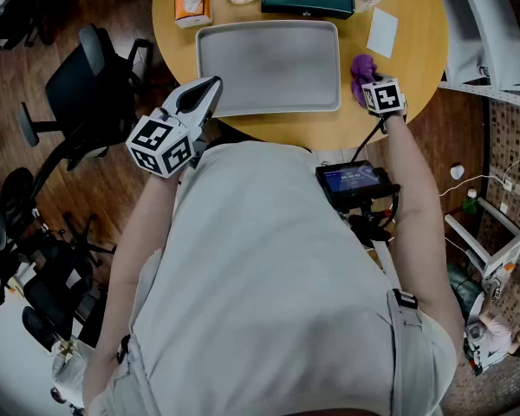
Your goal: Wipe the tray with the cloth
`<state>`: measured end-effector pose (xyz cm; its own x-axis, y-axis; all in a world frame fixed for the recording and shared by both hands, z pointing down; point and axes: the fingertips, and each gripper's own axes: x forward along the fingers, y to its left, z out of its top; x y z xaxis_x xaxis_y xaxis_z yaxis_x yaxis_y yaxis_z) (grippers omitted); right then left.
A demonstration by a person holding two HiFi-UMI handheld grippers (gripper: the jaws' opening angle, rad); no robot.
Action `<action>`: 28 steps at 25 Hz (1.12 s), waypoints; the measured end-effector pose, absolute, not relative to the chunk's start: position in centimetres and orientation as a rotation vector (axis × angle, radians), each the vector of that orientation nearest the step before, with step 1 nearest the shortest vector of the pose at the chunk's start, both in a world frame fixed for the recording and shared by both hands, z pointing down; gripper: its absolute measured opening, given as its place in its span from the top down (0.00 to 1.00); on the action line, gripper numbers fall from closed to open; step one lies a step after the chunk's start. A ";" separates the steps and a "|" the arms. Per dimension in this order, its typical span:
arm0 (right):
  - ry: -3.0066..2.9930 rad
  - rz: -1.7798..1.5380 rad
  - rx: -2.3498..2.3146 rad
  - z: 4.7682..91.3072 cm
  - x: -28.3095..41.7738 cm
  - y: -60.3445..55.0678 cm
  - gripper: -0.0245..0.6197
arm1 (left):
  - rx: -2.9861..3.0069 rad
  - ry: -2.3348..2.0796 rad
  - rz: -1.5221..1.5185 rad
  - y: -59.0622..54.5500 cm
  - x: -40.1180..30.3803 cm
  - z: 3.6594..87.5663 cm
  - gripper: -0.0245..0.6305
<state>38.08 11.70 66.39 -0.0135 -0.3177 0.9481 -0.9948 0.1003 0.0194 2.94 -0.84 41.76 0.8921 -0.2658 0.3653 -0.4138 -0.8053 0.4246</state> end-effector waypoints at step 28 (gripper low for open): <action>-1.470 1.127 1.318 63.5 28.7 -1.6 0.83 | 2.494 -0.681 0.302 -2.3 -6.6 41.1 0.96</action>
<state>28.72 -1.64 63.48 -0.0930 -0.2389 0.9666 -0.9954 0.0426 -0.0853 -6.64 -2.30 41.11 0.8477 -0.4064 0.3410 -0.5255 -0.7314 0.4347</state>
